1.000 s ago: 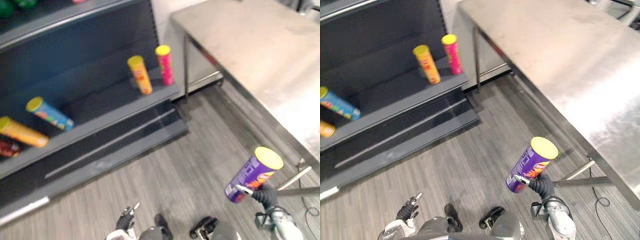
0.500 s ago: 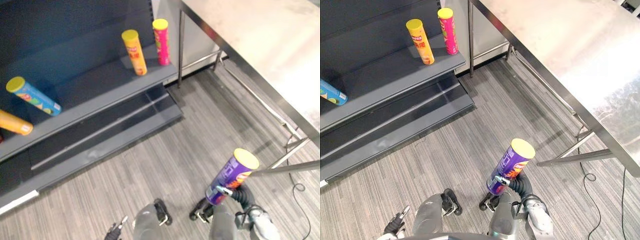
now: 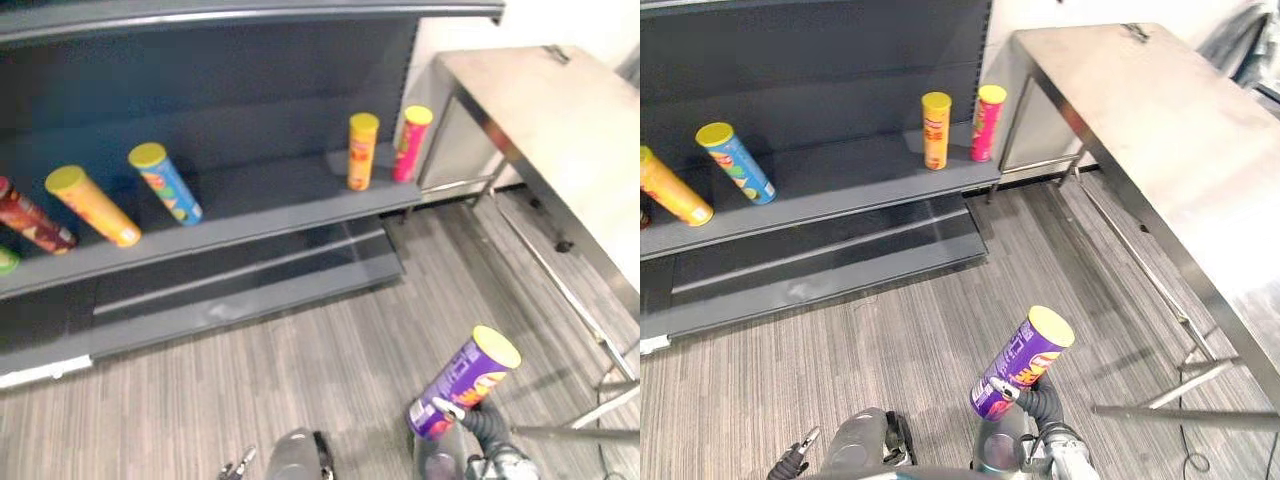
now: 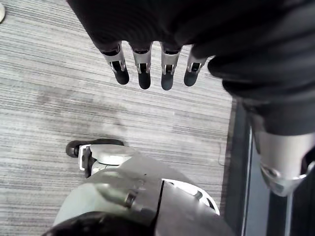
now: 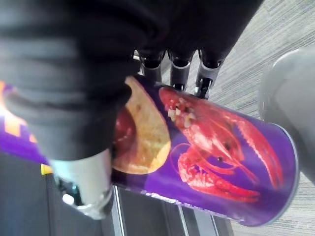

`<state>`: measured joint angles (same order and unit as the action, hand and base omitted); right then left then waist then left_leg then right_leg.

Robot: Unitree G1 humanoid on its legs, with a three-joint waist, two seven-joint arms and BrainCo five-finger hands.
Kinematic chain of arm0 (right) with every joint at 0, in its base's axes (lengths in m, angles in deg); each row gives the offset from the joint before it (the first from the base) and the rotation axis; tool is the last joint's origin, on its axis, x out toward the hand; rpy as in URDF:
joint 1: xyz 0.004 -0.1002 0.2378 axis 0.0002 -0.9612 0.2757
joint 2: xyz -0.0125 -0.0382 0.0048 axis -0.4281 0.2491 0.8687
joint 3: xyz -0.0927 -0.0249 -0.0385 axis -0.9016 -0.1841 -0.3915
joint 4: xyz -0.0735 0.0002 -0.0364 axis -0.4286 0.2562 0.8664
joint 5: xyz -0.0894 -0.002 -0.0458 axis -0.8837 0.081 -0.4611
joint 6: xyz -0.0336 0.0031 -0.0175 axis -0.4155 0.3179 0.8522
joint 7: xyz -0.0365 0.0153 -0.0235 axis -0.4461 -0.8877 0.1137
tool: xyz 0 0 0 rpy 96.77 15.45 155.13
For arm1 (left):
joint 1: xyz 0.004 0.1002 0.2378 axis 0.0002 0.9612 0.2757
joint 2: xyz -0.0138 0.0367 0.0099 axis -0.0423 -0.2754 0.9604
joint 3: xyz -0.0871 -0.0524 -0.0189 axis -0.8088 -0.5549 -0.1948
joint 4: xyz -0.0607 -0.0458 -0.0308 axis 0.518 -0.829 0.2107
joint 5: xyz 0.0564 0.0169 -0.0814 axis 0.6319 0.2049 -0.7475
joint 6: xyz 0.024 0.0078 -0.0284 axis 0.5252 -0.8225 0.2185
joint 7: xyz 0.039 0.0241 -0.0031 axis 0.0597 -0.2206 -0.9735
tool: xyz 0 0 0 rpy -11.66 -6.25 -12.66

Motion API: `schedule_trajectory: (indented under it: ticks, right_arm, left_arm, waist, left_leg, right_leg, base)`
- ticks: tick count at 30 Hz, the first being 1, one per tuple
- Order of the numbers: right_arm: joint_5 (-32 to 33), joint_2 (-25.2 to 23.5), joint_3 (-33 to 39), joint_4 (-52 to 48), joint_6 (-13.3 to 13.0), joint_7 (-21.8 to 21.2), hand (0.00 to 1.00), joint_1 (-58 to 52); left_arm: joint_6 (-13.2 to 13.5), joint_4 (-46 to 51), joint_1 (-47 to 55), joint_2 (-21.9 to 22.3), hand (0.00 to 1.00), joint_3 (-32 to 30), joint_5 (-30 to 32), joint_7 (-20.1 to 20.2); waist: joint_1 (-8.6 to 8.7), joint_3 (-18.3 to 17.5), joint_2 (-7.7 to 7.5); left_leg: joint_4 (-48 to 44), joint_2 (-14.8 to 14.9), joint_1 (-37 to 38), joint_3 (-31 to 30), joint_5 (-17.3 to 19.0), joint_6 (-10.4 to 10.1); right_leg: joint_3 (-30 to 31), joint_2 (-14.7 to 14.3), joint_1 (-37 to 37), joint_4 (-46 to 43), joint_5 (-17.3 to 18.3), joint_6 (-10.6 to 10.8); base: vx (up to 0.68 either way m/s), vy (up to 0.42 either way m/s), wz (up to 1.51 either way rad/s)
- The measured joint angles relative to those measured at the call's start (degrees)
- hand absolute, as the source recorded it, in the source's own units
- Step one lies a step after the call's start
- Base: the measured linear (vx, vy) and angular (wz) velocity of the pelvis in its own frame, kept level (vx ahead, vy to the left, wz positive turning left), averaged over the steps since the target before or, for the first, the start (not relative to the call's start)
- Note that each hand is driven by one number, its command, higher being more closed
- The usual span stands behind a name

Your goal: Put the gum and the chips on the shelf.

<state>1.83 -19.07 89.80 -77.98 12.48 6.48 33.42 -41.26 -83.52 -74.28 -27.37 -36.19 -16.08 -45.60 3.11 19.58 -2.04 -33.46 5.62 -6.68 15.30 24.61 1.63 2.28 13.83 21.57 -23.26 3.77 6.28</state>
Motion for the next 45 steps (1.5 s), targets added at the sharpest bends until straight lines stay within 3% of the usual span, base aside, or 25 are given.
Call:
schedule_trajectory:
  ticks: [1, 3, 4, 7, 10, 13, 16, 23, 31, 38, 45]
  right_arm:
    - [0.0, -0.18, 0.4, -0.5, 0.17, -0.01, 1.0, -0.81]
    - [0.04, -0.34, 0.41, -1.35, 0.38, -0.1, 1.0, -1.96]
    - [0.07, -0.16, 0.5, -3.04, 0.56, -0.36, 1.0, -3.68]
    - [0.18, 0.88, 0.68, -5.83, 0.47, -0.33, 1.0, -1.19]
    - [1.88, 0.05, 1.7, -7.41, -0.01, -0.33, 1.0, 0.78]
    - [1.88, -0.09, 2.98, -8.4, 0.03, -0.28, 1.0, 1.19]
    - [1.09, 0.52, 6.15, -9.17, 0.03, 0.12, 1.0, 3.58]
    - [-1.17, 4.31, 11.25, -9.57, -0.51, 2.54, 1.0, 10.37]
    - [-1.17, 10.6, 9.06, -7.15, -0.97, 2.78, 1.0, 21.62]
    - [-1.06, 17.4, 1.95, 14.48, -0.66, 5.56, 1.0, 44.13]
    - [-0.95, 19.45, -5.69, 34.41, -0.43, 10.06, 1.0, 71.67]
  left_arm:
    - [0.01, -0.05, -0.02, -0.1, 0.0, 0.08, 0.02, 0.0]
    - [0.04, -0.56, 0.05, -0.33, 0.0, 0.1, 0.06, 0.01]
    - [0.0, -1.29, -0.19, -1.31, 0.0, -0.03, 0.08, 0.08]
    - [0.05, -1.53, -0.41, 1.32, 0.0, -1.35, 0.11, 0.14]
    - [0.04, -1.33, -0.97, 2.76, 0.0, -2.51, 0.2, 0.3]
    - [0.02, -1.04, -0.92, 2.84, 0.0, -3.09, 0.19, 0.26]
    - [0.03, -0.97, -0.94, 2.93, 0.0, -2.95, 0.23, 0.42]
    - [0.07, -1.14, -0.93, 1.84, 0.0, -0.78, 2.33, 1.84]
    - [0.04, -2.28, -2.38, 0.97, 0.0, -0.73, 4.18, 3.08]
    - [0.01, -4.21, -2.36, 0.92, 0.0, -1.17, 4.05, 2.81]
    - [0.05, -3.69, -3.81, 1.96, 0.0, -1.14, 0.99, 2.21]
  waist:
    - [0.59, -0.06, -0.12]
    - [1.81, -0.36, -0.64]
    - [2.18, -1.01, -1.56]
    - [1.55, -1.82, 1.18]
    - [2.59, -1.97, 1.38]
    - [2.91, -2.08, 1.27]
    - [2.93, -2.44, 1.49]
    - [2.84, -5.23, 1.86]
    - [2.4, -5.86, 2.0]
    - [-0.11, -5.92, 2.26]
    - [-3.64, -4.1, 5.18]
  left_leg:
    - [0.06, -1.22, 0.91, -2.88, 0.38, -0.89]
    - [0.08, -2.72, 2.5, -7.48, 1.12, -2.24]
    - [0.15, -3.39, 4.09, -11.71, 2.22, -4.13]
    - [5.41, -0.32, 5.44, -15.39, 0.3, -7.47]
    - [13.28, 1.96, 6.05, -17.28, -5.61, -9.74]
    - [19.12, 3.76, 6.7, -15.25, -10.08, -10.66]
    - [23.65, 4.83, 7.01, -12.98, -12.28, -11.61]
    - [26.64, 5.06, 5.66, -11.37, -14.7, -11.89]
    - [27.42, 3.7, 5.88, -11.36, -15.7, -11.3]
    - [29.5, 2.99, 5.31, -13.91, -17.73, -10.95]
    - [29.35, 3.26, -0.77, -18.37, -20.15, -11.58]
  right_leg:
    - [4.34, -0.98, -0.63, 6.42, -1.33, 1.81]
    - [6.52, -1.5, -2.07, 5.39, -1.58, 1.82]
    - [7.29, -2.07, -2.69, 0.31, -3.02, 6.85]
    - [2.92, -3.86, -1.3, -5.27, 1.86, 3.67]
    - [-2.03, -3.78, -0.79, -6.67, 3.89, 0.71]
    - [-5.18, -3.65, -0.82, -6.79, 5.73, -0.62]
    - [-6.63, -4.11, -0.63, -5.79, 6.34, -1.01]
    - [-5.8, -5.62, -0.93, 2.45, 0.35, -0.54]
    - [-5.3, -5.27, -3.93, 8.88, -4.37, 0.26]
    - [-7.04, -4.32, -4.9, 11.34, -5.83, 0.35]
    - [-11.38, -3.78, -2.51, 12.45, -7.18, -0.43]
  base:
    - [0.41, -0.161, 1.43]
    - [0.39, -0.244, 1.62]
    - [0.4, -0.312, 1.34]
    - [0.33, -0.316, 0.75]
    - [0.22, -0.301, 0.65]
    - [0.11, -0.283, 0.62]
    - [-0.04, -0.117, 0.34]
    - [-0.05, 0.023, -0.11]
    - [-0.01, 0.052, -0.03]
    - [-0.03, -0.002, 0.17]
    - [-0.04, -0.045, 0.31]
